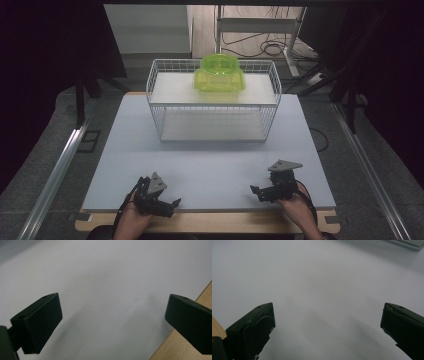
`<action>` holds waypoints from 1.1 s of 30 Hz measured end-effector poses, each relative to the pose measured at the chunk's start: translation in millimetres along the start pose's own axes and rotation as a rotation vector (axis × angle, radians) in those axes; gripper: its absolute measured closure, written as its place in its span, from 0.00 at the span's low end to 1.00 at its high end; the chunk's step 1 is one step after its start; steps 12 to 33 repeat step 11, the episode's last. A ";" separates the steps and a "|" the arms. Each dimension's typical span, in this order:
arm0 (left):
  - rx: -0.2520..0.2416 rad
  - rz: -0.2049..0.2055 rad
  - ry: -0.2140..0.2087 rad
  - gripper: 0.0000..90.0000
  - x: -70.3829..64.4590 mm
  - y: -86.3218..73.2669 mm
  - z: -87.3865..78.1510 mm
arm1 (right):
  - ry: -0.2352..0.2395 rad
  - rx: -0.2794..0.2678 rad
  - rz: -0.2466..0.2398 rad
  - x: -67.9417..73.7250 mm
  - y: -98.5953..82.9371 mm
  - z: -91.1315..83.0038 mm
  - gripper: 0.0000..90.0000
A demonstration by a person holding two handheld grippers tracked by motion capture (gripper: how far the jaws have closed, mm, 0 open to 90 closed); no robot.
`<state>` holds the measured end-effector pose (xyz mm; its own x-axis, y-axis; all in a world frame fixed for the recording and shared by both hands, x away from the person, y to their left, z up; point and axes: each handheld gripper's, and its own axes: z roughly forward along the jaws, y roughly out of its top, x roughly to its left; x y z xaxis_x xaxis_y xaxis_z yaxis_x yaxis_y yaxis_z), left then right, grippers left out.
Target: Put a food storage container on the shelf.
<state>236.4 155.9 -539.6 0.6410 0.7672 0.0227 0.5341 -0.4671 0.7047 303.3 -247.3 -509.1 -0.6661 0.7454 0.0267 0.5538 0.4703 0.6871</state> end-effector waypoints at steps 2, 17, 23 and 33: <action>0.000 -0.001 -0.001 0.01 -0.1 -0.1 0.1 | 0.004 0.007 0.003 0.5 -2.0 1.2 0.00; -0.001 0.001 0.000 0.01 -0.1 0.4 0.3 | 0.004 0.049 0.000 2.2 -8.9 6.7 0.00; -0.001 0.001 0.000 0.01 -0.1 0.4 0.3 | 0.004 0.049 0.000 2.2 -8.9 6.7 0.00; -0.001 0.001 0.000 0.01 -0.1 0.4 0.3 | 0.004 0.049 0.000 2.2 -8.9 6.7 0.00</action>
